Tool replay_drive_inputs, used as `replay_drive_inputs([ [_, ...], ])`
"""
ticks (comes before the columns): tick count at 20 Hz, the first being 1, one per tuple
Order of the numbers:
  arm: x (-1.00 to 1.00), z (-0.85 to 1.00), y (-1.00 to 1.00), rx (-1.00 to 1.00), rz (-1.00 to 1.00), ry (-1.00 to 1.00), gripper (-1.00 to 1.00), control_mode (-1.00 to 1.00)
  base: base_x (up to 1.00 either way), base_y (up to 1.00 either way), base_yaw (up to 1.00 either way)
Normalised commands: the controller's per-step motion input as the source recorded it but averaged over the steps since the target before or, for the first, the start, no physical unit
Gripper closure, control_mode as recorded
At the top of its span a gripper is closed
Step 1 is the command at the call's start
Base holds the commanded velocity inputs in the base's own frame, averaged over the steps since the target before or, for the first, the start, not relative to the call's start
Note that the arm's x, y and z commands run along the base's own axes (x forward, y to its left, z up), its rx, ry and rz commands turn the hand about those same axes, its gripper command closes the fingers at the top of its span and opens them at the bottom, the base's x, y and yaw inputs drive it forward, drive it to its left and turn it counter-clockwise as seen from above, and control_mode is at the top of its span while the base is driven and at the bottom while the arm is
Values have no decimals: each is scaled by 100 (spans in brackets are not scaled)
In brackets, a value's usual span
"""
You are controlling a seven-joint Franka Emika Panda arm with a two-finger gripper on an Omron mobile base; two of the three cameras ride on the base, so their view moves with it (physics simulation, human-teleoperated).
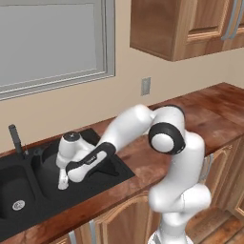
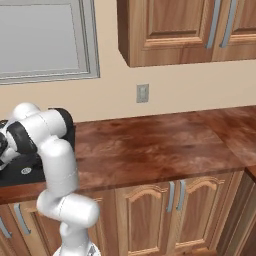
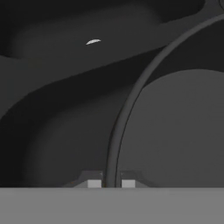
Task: Move the pot and pan from the stove into the sink.
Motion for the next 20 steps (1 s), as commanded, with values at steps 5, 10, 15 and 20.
replay_drive_inputs([
  [5,33,-13,23,-4,-5,0,100,-100,0,0,0],
  [10,36,-31,15,-9,-5,3,100,-100,0,0,0],
  [15,28,7,29,-2,-8,-1,-100,-100,0,0,0],
  [20,-18,56,12,1,-16,4,-100,-100,0,0,0],
])
